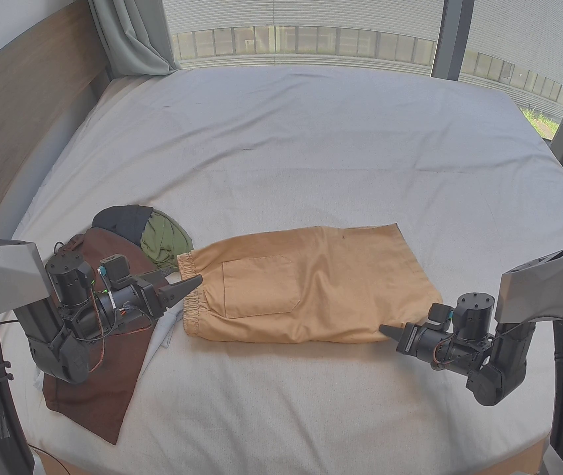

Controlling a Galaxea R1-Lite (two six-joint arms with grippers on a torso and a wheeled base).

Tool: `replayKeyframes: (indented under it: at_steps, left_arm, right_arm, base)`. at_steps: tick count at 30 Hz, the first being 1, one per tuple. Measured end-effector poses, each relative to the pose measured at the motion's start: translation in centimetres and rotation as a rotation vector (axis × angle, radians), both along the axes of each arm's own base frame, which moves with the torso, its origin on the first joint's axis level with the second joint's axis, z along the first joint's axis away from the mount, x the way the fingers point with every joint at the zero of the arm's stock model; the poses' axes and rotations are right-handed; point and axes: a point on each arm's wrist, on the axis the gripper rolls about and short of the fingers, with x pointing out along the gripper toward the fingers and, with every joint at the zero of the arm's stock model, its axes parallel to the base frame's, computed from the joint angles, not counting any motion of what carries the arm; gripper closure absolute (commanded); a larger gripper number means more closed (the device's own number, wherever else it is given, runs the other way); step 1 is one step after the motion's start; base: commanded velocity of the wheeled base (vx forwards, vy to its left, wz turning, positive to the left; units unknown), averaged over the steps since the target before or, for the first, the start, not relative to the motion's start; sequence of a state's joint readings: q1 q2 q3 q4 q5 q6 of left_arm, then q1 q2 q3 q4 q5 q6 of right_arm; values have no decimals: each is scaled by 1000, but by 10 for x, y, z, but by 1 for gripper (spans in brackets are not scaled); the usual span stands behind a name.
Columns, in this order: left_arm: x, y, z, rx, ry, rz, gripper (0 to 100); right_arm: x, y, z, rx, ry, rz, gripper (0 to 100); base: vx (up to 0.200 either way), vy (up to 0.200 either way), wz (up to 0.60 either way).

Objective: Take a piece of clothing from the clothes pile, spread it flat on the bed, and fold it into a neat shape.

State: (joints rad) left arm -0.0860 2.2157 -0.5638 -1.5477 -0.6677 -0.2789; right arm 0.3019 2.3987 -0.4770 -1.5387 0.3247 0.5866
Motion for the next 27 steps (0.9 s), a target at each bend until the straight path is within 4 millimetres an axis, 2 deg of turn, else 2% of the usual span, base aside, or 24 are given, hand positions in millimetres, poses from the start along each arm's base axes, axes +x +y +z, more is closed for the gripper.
replayKeyframes:
  at_steps: [15, 27]
  left_arm:
    - [0, 0, -5, 1, 19, -2, 0]
    - [2, -3, -12, -2, 36, -14, 0]
  right_arm:
    - [-42, -14, 2, -178, 17, 75, 100]
    - [-46, -16, 2, -192, 20, 82, 100]
  base:
    - [0, 0, 0]
    - [0, 0, 0]
